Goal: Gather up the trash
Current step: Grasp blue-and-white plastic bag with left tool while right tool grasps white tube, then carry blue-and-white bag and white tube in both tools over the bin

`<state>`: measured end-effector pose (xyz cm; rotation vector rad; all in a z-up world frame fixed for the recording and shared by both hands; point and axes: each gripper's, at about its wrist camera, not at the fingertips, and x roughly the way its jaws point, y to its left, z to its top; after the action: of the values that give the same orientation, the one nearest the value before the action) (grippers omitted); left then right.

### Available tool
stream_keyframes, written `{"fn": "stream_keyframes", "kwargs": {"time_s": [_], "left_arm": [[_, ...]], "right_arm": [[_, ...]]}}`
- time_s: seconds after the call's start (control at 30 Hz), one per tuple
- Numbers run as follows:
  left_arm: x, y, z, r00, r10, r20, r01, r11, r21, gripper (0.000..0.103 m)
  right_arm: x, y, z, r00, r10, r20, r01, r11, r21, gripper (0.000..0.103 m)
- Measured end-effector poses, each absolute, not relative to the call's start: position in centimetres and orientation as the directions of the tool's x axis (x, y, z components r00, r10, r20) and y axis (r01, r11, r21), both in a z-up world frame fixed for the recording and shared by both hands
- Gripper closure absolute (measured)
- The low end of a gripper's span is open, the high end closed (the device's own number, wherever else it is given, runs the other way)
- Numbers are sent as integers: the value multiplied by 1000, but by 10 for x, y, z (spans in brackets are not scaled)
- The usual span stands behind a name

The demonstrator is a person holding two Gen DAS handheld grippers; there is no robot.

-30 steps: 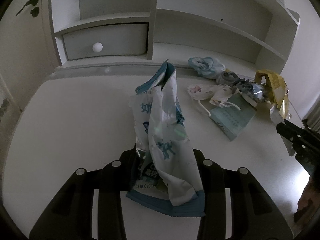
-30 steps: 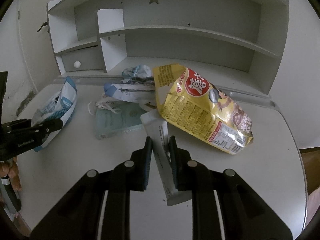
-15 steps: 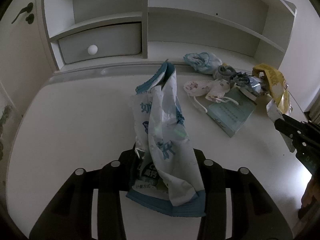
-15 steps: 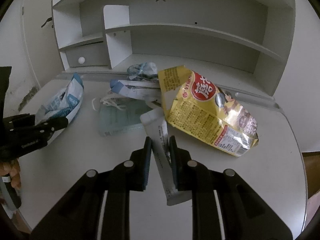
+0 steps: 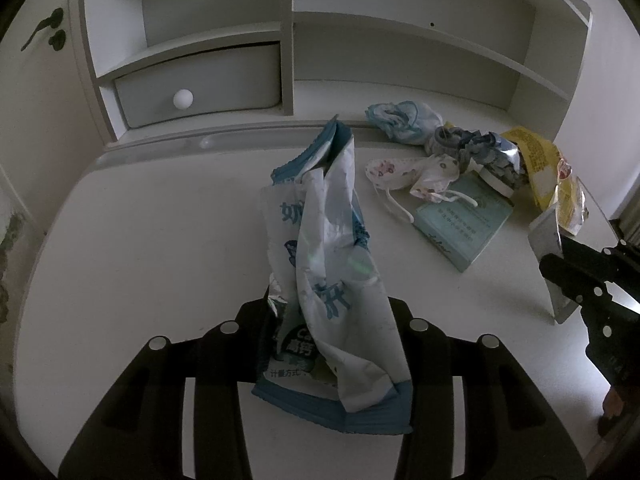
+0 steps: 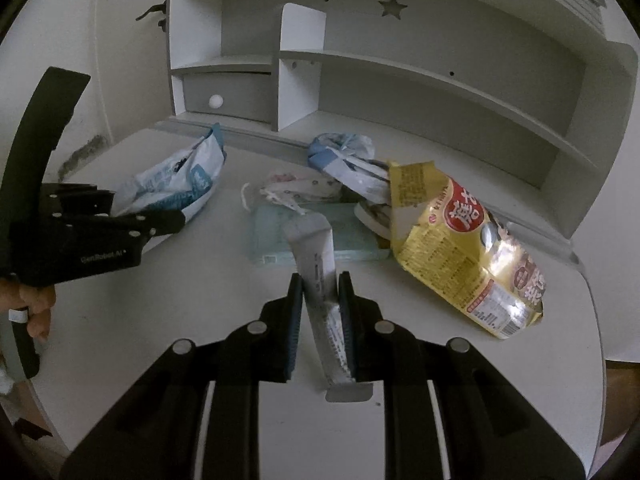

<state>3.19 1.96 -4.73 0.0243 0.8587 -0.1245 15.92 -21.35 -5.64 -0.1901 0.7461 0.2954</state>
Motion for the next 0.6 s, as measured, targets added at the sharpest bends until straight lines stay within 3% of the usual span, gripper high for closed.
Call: {"fn": "stream_keyframes", "kwargs": {"time_s": [0.23, 0.37, 0.53, 0.6], "left_arm": [[31, 18, -47, 651, -86, -754, 119, 993, -11, 64], [29, 9, -42, 661, -103, -743, 178, 984, 22, 64], [-13, -27, 15, 717, -221, -661, 297, 955, 4, 64], [-34, -66, 34, 695, -323, -642, 403, 915, -25, 64]], "right_arm": [[162, -220, -56, 702, 196, -685, -304, 952, -39, 85], [159, -232, -53, 686, 277, -673, -330, 942, 51, 85], [122, -305, -15, 721, 370, -586, -260, 928, 267, 85], [90, -354, 8, 765, 358, -536, -200, 922, 331, 85]]}}
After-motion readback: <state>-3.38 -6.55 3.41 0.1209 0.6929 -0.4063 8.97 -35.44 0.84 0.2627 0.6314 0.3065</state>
